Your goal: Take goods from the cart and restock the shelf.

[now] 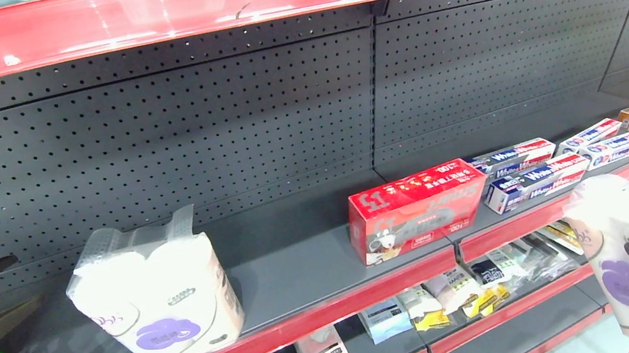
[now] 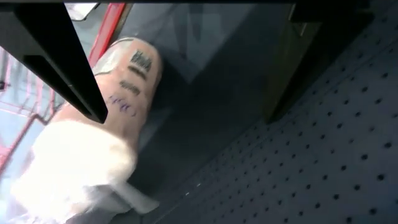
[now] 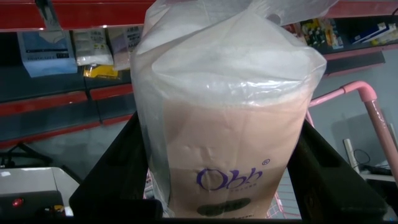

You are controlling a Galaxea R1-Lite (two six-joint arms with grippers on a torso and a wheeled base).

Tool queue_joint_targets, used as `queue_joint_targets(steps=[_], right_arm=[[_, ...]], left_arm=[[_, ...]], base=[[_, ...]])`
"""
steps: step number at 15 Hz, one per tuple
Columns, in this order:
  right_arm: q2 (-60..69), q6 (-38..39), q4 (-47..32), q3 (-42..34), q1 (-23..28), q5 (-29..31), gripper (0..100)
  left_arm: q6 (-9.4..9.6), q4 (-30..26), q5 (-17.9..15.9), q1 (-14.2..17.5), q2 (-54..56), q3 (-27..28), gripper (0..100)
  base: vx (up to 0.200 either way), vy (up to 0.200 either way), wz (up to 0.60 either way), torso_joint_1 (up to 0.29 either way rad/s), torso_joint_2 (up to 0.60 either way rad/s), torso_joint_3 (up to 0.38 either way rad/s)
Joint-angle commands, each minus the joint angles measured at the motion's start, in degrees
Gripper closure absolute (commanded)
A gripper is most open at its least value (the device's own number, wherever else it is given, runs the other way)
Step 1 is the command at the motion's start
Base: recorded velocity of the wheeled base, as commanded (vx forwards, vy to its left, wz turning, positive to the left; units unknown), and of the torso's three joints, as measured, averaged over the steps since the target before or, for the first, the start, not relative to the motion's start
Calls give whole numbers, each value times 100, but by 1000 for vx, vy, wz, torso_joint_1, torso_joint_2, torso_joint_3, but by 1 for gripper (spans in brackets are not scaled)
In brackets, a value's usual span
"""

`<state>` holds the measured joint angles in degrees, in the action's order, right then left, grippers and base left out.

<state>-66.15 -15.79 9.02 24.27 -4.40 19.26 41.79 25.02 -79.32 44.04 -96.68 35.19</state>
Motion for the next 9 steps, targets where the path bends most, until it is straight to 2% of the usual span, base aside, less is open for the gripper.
queue_joint_targets(steps=[1, 5, 8, 9], right_arm=[[32, -3, 3, 7, 1, -1, 100], [58, 5, 12, -19, 1, -1, 100], [49, 23, 12, -19, 1, -1, 100], [23, 76, 21, -10, 1, -1, 100]], left_arm=[[5, 21, 84, 43, 0, -4, 0], [5, 162, 831, 52, 9, -4, 0], [5, 865, 1745, 78, 0, -109, 0], [5, 1216, 1947, 78, -8, -153, 0]], base=[[0, 0, 0, 0, 0, 0], [0, 0, 0, 0, 0, 0], [0, 0, 0, 0, 0, 0], [0, 0, 0, 0, 0, 0]])
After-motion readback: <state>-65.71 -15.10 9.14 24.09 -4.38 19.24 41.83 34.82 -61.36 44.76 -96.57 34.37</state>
